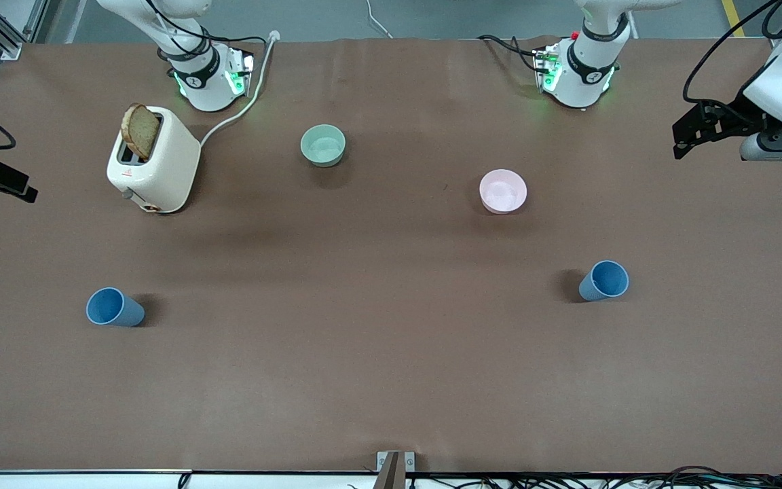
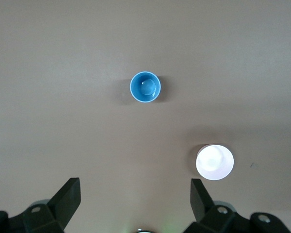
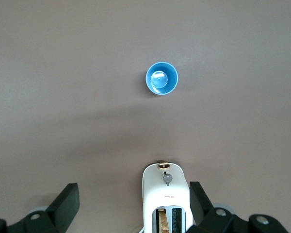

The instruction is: Stack blue cups with both arms

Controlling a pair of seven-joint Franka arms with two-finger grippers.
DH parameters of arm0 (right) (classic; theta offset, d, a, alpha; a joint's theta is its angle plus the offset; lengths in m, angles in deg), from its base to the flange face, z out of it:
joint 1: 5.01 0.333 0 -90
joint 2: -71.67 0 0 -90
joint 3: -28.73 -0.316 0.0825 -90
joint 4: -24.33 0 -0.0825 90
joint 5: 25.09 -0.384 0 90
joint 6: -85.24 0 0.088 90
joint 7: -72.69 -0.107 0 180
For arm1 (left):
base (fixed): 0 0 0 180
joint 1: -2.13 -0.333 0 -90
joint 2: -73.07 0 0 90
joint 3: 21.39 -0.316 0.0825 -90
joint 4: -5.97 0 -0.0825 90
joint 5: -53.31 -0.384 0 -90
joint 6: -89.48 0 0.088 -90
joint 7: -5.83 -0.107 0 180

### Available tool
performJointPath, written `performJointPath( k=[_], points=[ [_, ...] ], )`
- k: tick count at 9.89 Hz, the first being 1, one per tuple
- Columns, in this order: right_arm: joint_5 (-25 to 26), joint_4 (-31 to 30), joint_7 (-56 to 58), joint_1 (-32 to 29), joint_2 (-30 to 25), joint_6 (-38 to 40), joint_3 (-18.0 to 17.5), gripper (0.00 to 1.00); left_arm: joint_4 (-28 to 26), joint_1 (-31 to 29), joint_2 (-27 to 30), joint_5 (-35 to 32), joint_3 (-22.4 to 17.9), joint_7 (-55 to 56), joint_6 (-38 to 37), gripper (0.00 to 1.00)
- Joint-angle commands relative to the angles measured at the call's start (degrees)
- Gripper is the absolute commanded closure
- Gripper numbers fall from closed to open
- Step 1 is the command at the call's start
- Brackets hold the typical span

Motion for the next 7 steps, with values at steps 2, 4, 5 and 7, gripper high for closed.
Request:
performJointPath(
  k=[2,4,5,7],
  points=[
    [-0.74,-1.41,0.56,-0.67,-1.43,0.02,-0.26,0.0,0.22,-0.48,-1.22,-0.5,-0.11,-0.73,-0.41,0.0],
    [-0.74,-0.89,0.56,-0.59,-1.25,-0.07,-0.26,0.0,0.84,-0.39,-3.48,-0.94,-0.29,-0.64,-0.32,0.0],
    [-0.65,-0.8,0.56,-0.76,-0.99,0.02,-0.26,0.0,2.76,-0.39,-7.94,-1.11,-0.29,-0.64,0.47,0.0],
    [-0.13,-0.8,5.44,-0.85,-0.81,-0.5,-0.17,0.0,-0.01,-0.39,-12.71,-1.2,-0.37,0.68,9.13,0.0]
  ],
)
